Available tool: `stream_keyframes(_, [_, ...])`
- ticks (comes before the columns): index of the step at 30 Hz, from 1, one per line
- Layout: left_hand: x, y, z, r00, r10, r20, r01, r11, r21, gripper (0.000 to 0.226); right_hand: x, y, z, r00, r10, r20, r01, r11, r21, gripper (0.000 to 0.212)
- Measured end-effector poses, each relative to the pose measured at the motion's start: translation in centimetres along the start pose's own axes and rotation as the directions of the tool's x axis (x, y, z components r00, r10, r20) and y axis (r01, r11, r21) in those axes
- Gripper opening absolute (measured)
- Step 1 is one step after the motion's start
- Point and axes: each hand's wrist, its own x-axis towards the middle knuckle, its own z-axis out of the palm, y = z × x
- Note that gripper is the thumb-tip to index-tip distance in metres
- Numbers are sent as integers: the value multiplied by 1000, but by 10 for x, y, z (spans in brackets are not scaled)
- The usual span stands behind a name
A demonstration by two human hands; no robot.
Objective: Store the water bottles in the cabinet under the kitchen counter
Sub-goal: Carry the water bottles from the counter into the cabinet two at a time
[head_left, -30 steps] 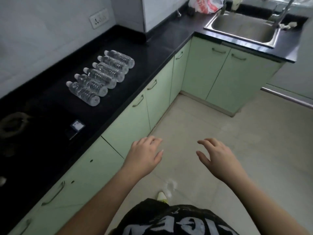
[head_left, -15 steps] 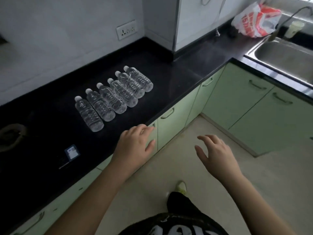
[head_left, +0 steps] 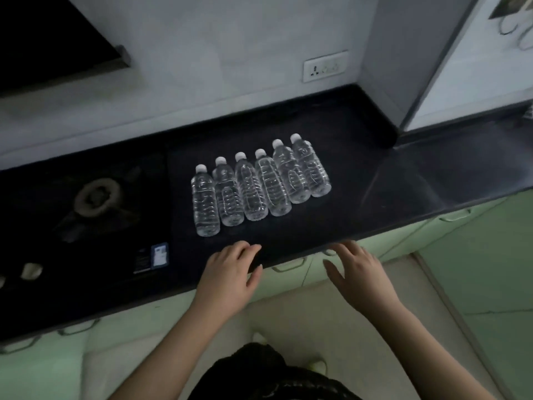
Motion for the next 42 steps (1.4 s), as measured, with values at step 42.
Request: stream_keyframes(42, [213, -40, 83, 953, -304, 12, 304, 951, -60, 64, 253, 7, 58, 954, -239, 181, 277, 934, -225, 62])
